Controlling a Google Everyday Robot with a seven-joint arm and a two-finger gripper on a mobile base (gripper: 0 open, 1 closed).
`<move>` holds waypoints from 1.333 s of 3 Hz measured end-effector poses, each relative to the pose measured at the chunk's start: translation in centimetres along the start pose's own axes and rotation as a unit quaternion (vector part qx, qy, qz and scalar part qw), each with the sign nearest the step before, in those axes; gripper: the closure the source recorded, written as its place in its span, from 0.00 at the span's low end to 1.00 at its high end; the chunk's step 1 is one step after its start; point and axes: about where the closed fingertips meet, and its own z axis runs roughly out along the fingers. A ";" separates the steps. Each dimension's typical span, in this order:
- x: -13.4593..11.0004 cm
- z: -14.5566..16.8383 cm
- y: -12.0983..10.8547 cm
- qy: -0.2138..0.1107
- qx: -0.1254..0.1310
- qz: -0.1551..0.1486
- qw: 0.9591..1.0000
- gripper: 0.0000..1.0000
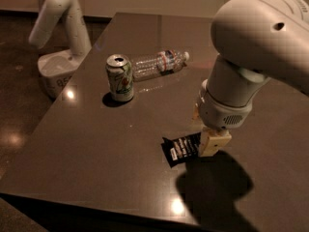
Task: Move rxbar chocolate near 7up can
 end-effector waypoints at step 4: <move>-5.4 -1.3 -3.4 -0.026 0.018 -0.014 0.999 1.00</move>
Offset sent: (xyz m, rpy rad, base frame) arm 0.0003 0.0103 0.0053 0.0006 0.0234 0.0048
